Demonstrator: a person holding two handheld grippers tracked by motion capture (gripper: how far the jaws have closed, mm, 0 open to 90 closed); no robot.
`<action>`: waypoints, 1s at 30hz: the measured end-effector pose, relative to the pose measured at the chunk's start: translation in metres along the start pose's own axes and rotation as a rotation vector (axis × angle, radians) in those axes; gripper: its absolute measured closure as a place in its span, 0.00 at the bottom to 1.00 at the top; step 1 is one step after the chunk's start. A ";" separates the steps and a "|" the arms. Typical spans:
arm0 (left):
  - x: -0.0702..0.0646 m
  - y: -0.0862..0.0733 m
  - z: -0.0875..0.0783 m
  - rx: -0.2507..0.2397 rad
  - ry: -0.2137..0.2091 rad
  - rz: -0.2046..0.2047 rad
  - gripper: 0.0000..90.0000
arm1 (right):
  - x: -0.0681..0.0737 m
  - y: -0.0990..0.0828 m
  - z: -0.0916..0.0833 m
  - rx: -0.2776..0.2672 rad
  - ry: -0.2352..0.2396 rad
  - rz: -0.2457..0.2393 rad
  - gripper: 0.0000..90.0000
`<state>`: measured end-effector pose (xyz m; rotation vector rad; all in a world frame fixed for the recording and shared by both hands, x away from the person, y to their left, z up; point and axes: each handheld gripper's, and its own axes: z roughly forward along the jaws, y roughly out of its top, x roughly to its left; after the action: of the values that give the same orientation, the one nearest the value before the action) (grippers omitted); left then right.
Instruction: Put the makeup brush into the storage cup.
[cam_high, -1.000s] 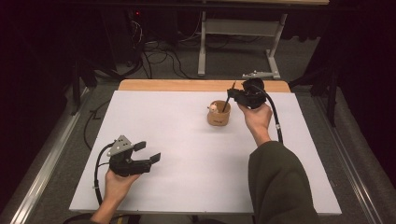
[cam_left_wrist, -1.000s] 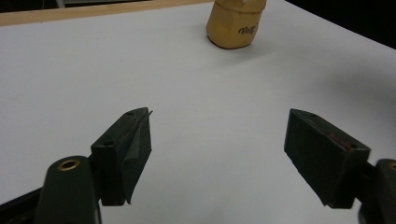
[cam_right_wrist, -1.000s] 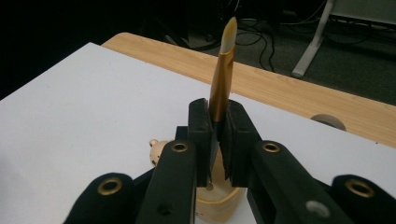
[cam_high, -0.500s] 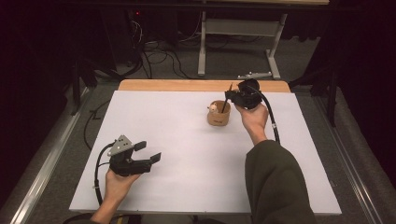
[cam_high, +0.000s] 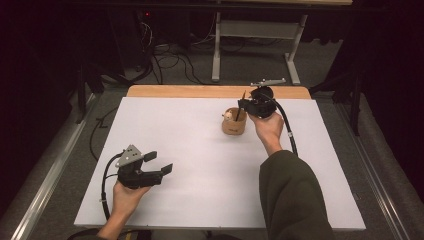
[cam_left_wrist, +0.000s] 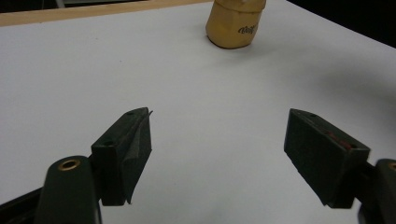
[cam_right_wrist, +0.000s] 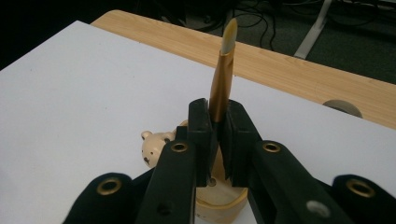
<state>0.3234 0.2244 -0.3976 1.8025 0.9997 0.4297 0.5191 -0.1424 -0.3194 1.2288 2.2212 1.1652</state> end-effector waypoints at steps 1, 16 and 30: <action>0.000 0.000 0.000 0.002 0.001 0.002 0.26 | 0.000 0.000 0.001 0.002 0.000 -0.001 0.95; -0.001 0.000 0.001 0.003 -0.006 0.001 0.26 | 0.002 -0.002 0.008 0.041 0.004 -0.007 0.94; -0.001 0.001 0.000 -0.004 -0.007 0.001 0.26 | 0.003 -0.004 0.016 0.066 -0.004 0.020 0.94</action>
<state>0.3231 0.2234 -0.3968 1.7997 0.9922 0.4260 0.5257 -0.1326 -0.3319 1.2812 2.2656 1.1045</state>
